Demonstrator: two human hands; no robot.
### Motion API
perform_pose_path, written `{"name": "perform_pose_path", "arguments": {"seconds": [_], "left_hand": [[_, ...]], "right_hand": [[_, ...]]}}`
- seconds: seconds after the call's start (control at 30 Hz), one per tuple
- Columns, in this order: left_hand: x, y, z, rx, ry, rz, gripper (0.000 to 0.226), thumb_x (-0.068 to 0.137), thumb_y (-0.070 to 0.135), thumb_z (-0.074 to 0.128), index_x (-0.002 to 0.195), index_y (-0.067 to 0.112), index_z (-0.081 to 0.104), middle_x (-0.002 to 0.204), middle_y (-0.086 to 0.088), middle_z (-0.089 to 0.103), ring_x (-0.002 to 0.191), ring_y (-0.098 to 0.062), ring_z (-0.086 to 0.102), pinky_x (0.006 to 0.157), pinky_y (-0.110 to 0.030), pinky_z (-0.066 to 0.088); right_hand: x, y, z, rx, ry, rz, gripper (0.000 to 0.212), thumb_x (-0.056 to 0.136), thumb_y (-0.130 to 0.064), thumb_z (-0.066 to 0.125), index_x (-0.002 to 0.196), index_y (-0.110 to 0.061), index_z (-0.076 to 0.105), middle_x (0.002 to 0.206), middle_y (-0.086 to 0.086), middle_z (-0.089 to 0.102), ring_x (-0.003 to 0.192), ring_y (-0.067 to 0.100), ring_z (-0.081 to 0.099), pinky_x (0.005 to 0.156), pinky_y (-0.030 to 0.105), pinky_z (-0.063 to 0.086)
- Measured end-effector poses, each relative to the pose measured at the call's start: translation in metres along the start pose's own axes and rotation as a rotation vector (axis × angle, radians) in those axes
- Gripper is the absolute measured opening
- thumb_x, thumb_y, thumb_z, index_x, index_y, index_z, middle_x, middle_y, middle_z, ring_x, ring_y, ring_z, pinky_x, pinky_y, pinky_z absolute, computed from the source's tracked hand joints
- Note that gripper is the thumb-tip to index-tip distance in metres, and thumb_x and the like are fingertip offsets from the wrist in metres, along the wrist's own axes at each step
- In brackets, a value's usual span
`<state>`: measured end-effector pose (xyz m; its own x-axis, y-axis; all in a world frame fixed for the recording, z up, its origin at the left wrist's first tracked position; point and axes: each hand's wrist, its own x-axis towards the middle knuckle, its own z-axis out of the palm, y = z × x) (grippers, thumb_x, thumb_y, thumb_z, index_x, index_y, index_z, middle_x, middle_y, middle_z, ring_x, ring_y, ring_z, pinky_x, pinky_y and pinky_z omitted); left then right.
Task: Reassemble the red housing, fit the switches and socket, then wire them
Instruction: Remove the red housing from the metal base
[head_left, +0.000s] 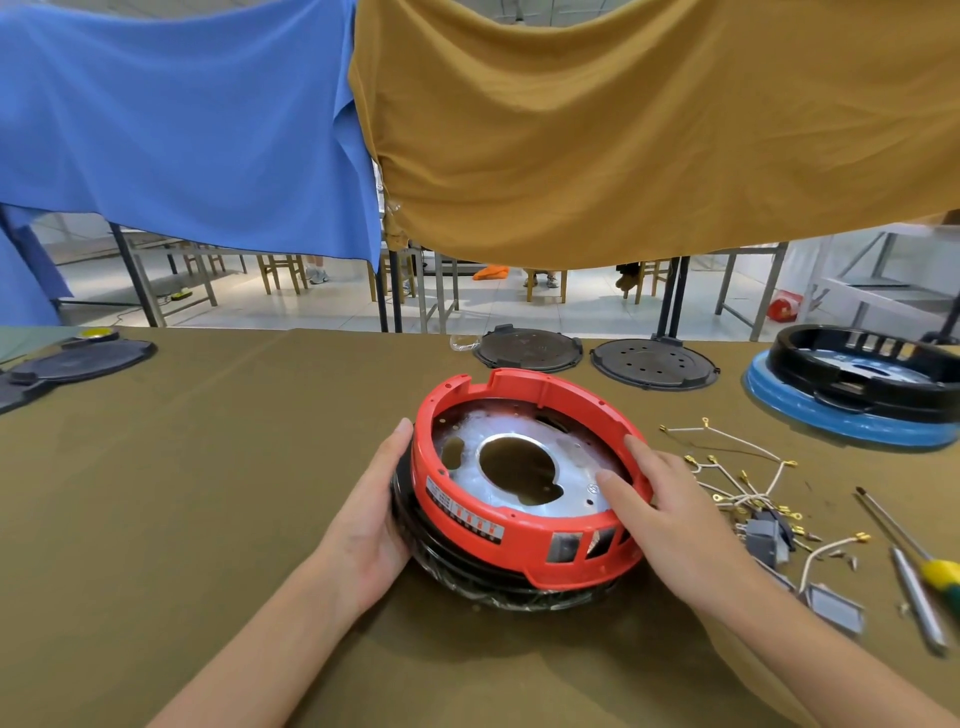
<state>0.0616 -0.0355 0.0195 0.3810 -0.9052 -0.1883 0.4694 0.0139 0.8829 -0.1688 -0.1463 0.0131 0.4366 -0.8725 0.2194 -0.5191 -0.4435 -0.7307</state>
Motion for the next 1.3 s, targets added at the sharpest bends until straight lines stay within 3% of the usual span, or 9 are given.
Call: {"name": "perform_pose_path", "arguments": {"seconds": [0.13,0.23,0.5,0.67,0.8,0.87,1.0,1.2,1.3], "left_hand": [[-0.003,0.0,0.0,0.021,-0.022,0.011,0.061,0.081,0.063,0.061,0.121,0.018,0.071,0.119,-0.008,0.072,0.11,-0.024,0.069,0.088,-0.039,0.055],[-0.004,0.002,0.002,0.004,-0.03,0.007,0.06,0.077,0.061,0.065,0.119,0.019,0.072,0.119,-0.008,0.072,0.108,-0.023,0.07,0.076,-0.033,0.061],[-0.005,0.002,0.002,-0.009,-0.013,0.009,0.064,0.08,0.056,0.062,0.126,0.012,0.067,0.117,-0.015,0.072,0.105,-0.028,0.07,0.071,-0.033,0.061],[-0.005,0.002,0.003,0.006,0.001,0.019,0.063,0.082,0.056,0.06,0.126,0.011,0.067,0.116,-0.015,0.072,0.104,-0.028,0.071,0.07,-0.033,0.06],[-0.003,0.002,0.0,0.025,0.007,0.023,0.068,0.082,0.06,0.058,0.123,0.007,0.068,0.118,-0.019,0.07,0.106,-0.031,0.07,0.073,-0.035,0.06],[-0.001,0.002,-0.002,0.02,0.018,0.002,0.071,0.082,0.065,0.054,0.112,0.004,0.074,0.115,-0.022,0.071,0.104,-0.033,0.07,0.075,-0.037,0.06],[0.003,-0.001,-0.008,0.018,0.06,-0.022,0.079,0.091,0.069,0.034,0.093,0.005,0.08,0.109,-0.023,0.072,0.096,-0.033,0.073,0.082,-0.042,0.053],[0.008,-0.003,-0.009,0.023,0.103,-0.015,0.069,0.097,0.062,0.033,0.121,0.007,0.067,0.116,-0.018,0.071,0.107,-0.032,0.069,0.098,-0.046,0.048],[0.007,-0.003,-0.009,0.038,0.111,-0.014,0.071,0.097,0.062,0.03,0.112,0.005,0.07,0.112,-0.02,0.072,0.098,-0.032,0.072,0.086,-0.044,0.051]], "right_hand": [[-0.001,-0.001,-0.001,0.016,-0.029,0.005,0.077,0.09,-0.066,0.04,0.156,-0.032,0.019,0.149,-0.009,0.034,0.12,0.0,0.034,0.096,0.021,0.031],[-0.002,-0.004,-0.001,0.031,-0.042,0.003,0.086,0.084,-0.075,0.035,0.157,-0.034,0.016,0.151,-0.01,0.032,0.122,0.0,0.033,0.097,0.021,0.031],[-0.006,-0.008,-0.002,0.052,-0.075,-0.03,0.086,0.083,-0.075,0.035,0.157,-0.036,0.013,0.157,-0.01,0.027,0.14,0.008,0.03,0.107,0.024,0.031],[-0.02,-0.017,-0.001,-0.199,0.033,-0.401,0.082,0.085,-0.079,0.037,0.154,-0.042,0.016,0.154,-0.025,0.014,0.144,-0.007,0.008,0.109,0.016,0.012],[-0.023,-0.023,0.006,-0.478,-0.111,-0.604,0.068,0.089,-0.078,0.028,0.141,-0.036,0.045,0.138,-0.018,0.046,0.135,-0.001,0.032,0.118,0.026,0.003],[-0.021,-0.024,0.005,-0.536,-0.11,-0.623,0.062,0.092,-0.073,0.027,0.124,-0.031,0.059,0.122,-0.014,0.058,0.123,0.008,0.048,0.119,0.033,0.009],[-0.018,-0.022,0.009,-0.546,-0.032,-0.7,0.051,0.095,-0.064,0.034,0.102,-0.023,0.063,0.1,-0.008,0.059,0.099,0.015,0.055,0.112,0.04,0.033],[-0.019,-0.026,0.019,-0.547,0.066,-0.798,0.047,0.1,-0.056,0.032,0.09,-0.021,0.061,0.087,-0.004,0.054,0.081,0.019,0.052,0.08,0.033,0.045],[-0.019,-0.023,0.017,-0.534,0.082,-0.791,0.044,0.1,-0.055,0.033,0.089,-0.021,0.059,0.086,-0.004,0.053,0.079,0.019,0.051,0.076,0.035,0.047]]}}
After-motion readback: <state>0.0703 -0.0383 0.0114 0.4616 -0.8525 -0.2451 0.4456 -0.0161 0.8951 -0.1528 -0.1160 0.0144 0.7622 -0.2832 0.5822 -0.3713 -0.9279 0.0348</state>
